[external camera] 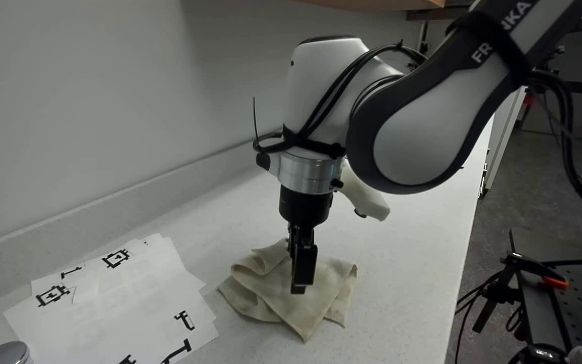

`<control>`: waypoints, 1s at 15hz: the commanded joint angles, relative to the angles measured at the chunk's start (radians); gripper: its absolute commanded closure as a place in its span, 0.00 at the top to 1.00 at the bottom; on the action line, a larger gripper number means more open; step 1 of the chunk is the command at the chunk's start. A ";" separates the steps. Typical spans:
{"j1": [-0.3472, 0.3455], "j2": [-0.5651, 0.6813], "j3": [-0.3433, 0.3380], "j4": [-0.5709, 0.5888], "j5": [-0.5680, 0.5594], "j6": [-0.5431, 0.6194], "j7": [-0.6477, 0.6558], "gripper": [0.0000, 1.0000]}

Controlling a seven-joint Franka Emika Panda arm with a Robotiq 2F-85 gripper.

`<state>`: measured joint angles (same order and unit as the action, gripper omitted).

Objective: Move the towel to the right then wipe the countertop

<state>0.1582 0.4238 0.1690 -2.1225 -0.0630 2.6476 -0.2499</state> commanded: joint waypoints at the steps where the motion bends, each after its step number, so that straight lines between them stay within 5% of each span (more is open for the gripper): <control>1: 0.004 0.071 0.004 0.074 -0.040 0.020 -0.009 1.00; 8: 0.000 0.148 0.001 0.110 -0.038 0.017 0.005 0.96; 9: 0.001 0.153 0.000 0.114 -0.038 0.015 0.008 0.80; 15: 0.001 0.140 -0.014 0.105 -0.039 0.028 0.036 0.38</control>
<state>0.1612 0.5476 0.1654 -2.0229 -0.0899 2.6493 -0.2409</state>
